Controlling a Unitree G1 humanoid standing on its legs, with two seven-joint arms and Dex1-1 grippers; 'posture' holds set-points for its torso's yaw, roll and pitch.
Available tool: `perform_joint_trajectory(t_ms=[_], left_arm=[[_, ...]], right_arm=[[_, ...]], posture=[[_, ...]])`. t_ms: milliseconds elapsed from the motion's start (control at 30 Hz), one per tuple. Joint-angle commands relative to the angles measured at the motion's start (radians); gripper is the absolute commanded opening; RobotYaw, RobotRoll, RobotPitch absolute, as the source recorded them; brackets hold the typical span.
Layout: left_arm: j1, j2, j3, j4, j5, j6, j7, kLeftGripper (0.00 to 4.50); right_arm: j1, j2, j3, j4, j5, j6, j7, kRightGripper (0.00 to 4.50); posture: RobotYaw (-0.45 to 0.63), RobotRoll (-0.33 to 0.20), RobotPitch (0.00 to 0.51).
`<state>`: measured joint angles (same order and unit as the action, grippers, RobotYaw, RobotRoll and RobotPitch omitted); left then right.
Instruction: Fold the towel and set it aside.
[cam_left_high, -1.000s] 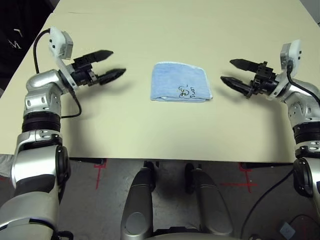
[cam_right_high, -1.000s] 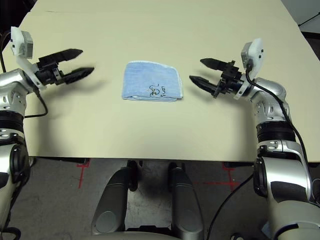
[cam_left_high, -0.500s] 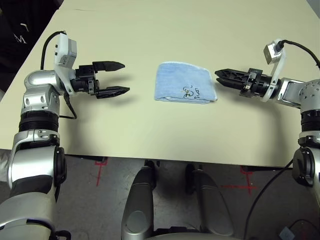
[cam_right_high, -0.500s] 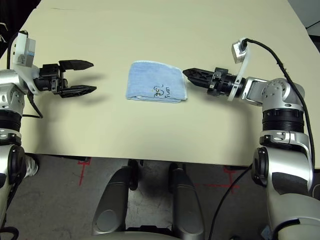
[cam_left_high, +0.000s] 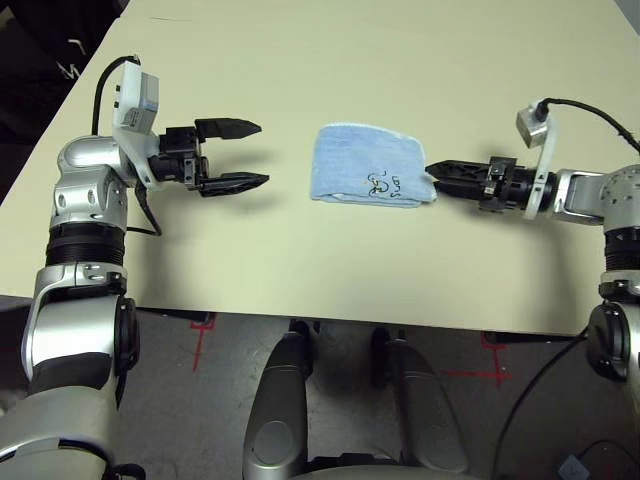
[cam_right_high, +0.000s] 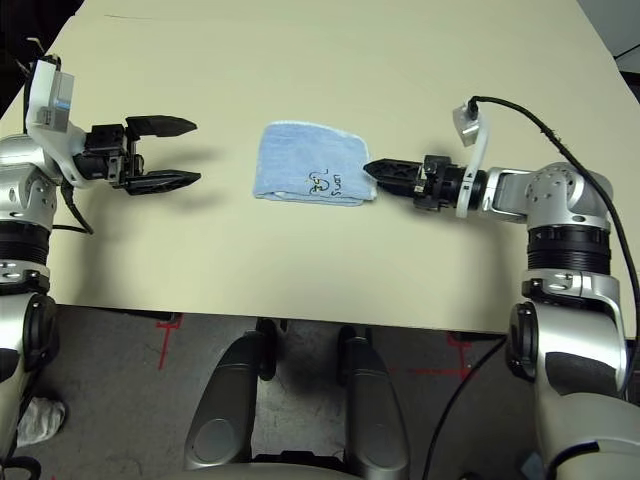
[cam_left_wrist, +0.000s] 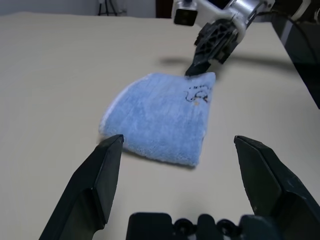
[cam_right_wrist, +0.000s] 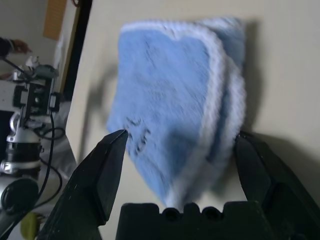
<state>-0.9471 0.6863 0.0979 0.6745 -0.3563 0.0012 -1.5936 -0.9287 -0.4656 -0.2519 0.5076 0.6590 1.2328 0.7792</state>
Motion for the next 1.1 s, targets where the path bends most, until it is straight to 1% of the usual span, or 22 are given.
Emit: perform_joint_trajectory(t_ms=[33, 133, 233, 333, 567, 700, 800, 867, 933, 1000, 1100], left_arm=[[0.021, 0.001, -0.009, -0.033, -0.005, 0.014, -0.005, 4.50], [0.025, 0.001, -0.010, -0.041, -0.004, 0.019, -0.003, 4.50], [0.032, 0.001, -0.010, -0.051, -0.005, 0.024, -0.001, 4.50], [0.039, 0.003, -0.010, -0.060, -0.005, 0.027, 0.000, 4.50], [0.040, 0.005, -0.013, -0.049, 0.000, 0.024, -0.004, 4.50], [0.037, 0.002, -0.015, -0.040, 0.004, 0.021, -0.002, 4.50], [0.034, -0.002, -0.017, -0.030, 0.008, 0.019, 0.000, 4.50], [0.031, -0.003, -0.017, -0.022, 0.010, 0.017, 0.002, 4.50], [0.028, -0.005, -0.017, -0.013, 0.014, 0.012, 0.006, 4.50], [0.026, -0.008, -0.018, -0.007, 0.016, 0.012, 0.011, 4.50], [0.021, -0.022, -0.009, -0.001, 0.011, 0.026, 0.047, 4.50]], right_arm=[[-0.009, 0.056, 0.026, 0.083, -0.047, -0.053, -0.054, 4.49], [-0.042, 0.085, 0.029, 0.136, -0.069, -0.105, -0.069, 4.49], [-0.055, 0.087, 0.029, 0.152, -0.072, -0.116, -0.059, 4.49], [-0.057, 0.077, 0.030, 0.154, -0.072, -0.114, -0.049, 3.91], [-0.053, 0.050, 0.020, 0.123, -0.055, -0.080, -0.015, 1.30], [-0.048, 0.045, 0.005, 0.101, -0.047, -0.075, -0.015, 0.03], [-0.046, 0.047, -0.040, 0.071, -0.015, -0.093, -0.014, 0.01], [-0.037, 0.049, -0.067, 0.048, -0.004, -0.154, 0.000, 0.01], [-0.035, 0.047, -0.093, 0.052, -0.002, -0.231, 0.007, 0.01], [-0.059, 0.042, -0.145, 0.100, -0.004, -0.320, -0.028, 0.01], [-0.100, 0.034, -0.222, 0.187, -0.021, -0.511, -0.109, 0.01]], posture=[[0.10, 0.000, 0.327], [0.11, 0.000, 0.329], [0.11, 0.000, 0.328], [0.11, 0.000, 0.328], [0.10, 0.000, 0.325], [0.09, 0.000, 0.323], [0.08, 0.000, 0.321], [0.07, 0.000, 0.320], [0.06, 0.000, 0.317], [0.05, 0.000, 0.312], [0.04, 0.000, 0.307]])
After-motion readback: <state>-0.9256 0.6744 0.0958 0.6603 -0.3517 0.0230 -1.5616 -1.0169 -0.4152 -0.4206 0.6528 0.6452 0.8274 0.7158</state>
